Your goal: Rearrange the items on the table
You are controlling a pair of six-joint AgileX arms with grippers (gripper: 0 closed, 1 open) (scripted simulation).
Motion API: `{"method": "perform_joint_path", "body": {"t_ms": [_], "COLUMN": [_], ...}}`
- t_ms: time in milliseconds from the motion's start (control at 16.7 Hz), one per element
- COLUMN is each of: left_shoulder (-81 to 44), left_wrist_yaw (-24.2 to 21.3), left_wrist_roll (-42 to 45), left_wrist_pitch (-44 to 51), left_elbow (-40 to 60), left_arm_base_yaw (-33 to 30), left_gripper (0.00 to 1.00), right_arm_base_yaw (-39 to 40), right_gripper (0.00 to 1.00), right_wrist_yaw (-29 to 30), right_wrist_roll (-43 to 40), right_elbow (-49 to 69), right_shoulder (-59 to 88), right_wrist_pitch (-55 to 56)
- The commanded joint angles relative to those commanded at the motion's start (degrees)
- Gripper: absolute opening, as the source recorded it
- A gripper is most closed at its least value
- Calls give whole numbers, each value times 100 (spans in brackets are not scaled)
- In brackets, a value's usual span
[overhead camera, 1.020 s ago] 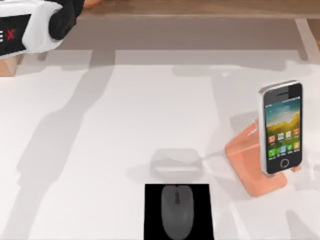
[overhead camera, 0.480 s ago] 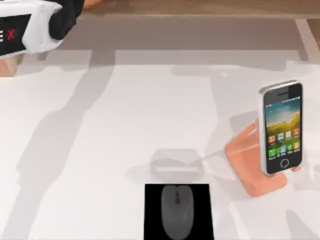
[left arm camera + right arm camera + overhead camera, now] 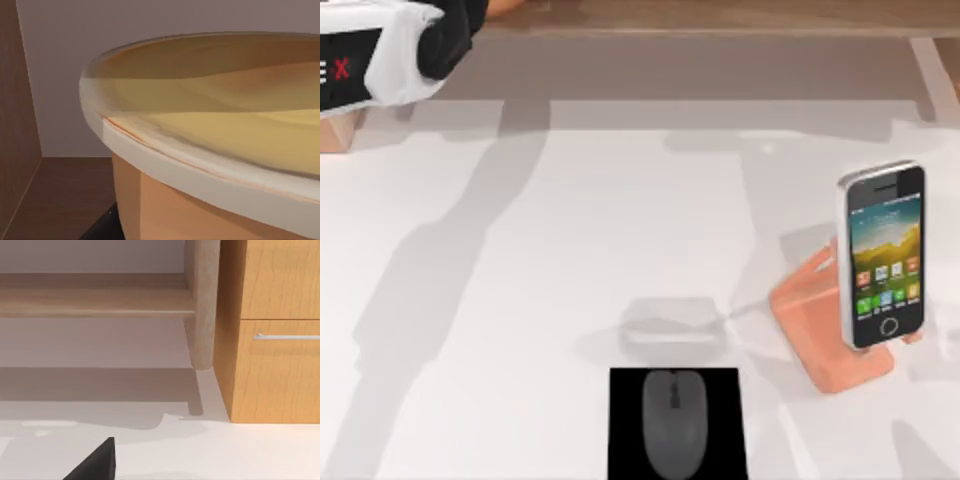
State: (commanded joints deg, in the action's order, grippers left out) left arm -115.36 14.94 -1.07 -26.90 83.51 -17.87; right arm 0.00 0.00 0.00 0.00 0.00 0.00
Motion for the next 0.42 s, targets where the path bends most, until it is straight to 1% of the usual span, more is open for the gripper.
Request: {"method": "perform_joint_path", "body": {"t_ms": [60, 120, 420], "left_shoulder": [0, 0, 0], "left_wrist_yaw": [0, 0, 0], "left_wrist_roll": [0, 0, 0], "left_wrist_pitch": [0, 0, 0], "left_elbow": [0, 0, 0], "left_arm_base_yaw": [0, 0, 0], "left_gripper": [98, 100, 100], "right_arm_base_yaw": [0, 0, 0], "right_gripper": [100, 100, 100], "right_wrist_yaw": [0, 0, 0], "right_wrist_roll": [0, 0, 0], "right_elbow": [0, 0, 0], "right_shoulder": [0, 0, 0], "right_wrist_pitch": [0, 0, 0]}}
